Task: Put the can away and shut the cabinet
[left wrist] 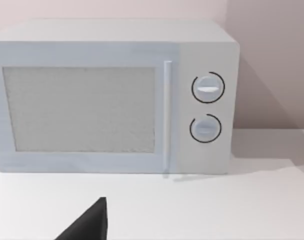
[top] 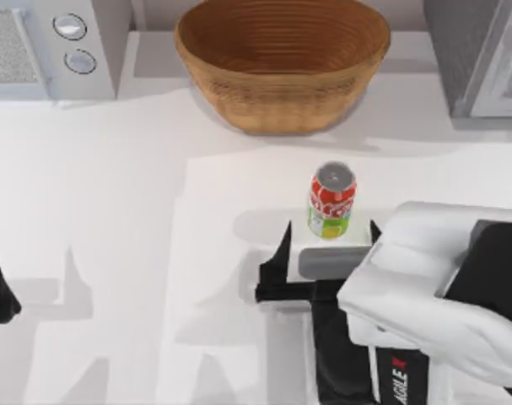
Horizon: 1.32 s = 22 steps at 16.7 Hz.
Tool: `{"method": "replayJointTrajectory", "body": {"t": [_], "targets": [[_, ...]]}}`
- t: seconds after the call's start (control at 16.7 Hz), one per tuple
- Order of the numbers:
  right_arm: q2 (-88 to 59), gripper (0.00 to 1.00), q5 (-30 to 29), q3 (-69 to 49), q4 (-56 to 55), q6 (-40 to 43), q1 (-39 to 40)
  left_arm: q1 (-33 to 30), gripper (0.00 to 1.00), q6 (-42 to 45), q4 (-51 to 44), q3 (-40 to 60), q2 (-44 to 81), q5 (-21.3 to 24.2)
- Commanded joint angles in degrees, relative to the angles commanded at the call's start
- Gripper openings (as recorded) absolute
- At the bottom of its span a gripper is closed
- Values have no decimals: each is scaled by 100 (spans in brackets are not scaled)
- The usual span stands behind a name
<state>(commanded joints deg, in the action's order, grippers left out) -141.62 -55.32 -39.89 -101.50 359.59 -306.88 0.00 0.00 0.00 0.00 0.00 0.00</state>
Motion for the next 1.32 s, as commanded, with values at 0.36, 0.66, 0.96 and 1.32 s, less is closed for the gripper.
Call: {"method": "replayJointTrajectory", "body": {"t": [0.36,0.66,0.96,1.32], "targets": [[-202,100,12,-82,83,-5,20,0,100,0,0,0,0,0],[-127,100,206,-349,216,-5,-210,0,100,0,0,0,0,0],[-109,100,632,-748,627,8,-633,0,100,0,0,0,0,0],[-99,100,809,-914,803,6,-810,0,100,0,0,0,0,0]]}}
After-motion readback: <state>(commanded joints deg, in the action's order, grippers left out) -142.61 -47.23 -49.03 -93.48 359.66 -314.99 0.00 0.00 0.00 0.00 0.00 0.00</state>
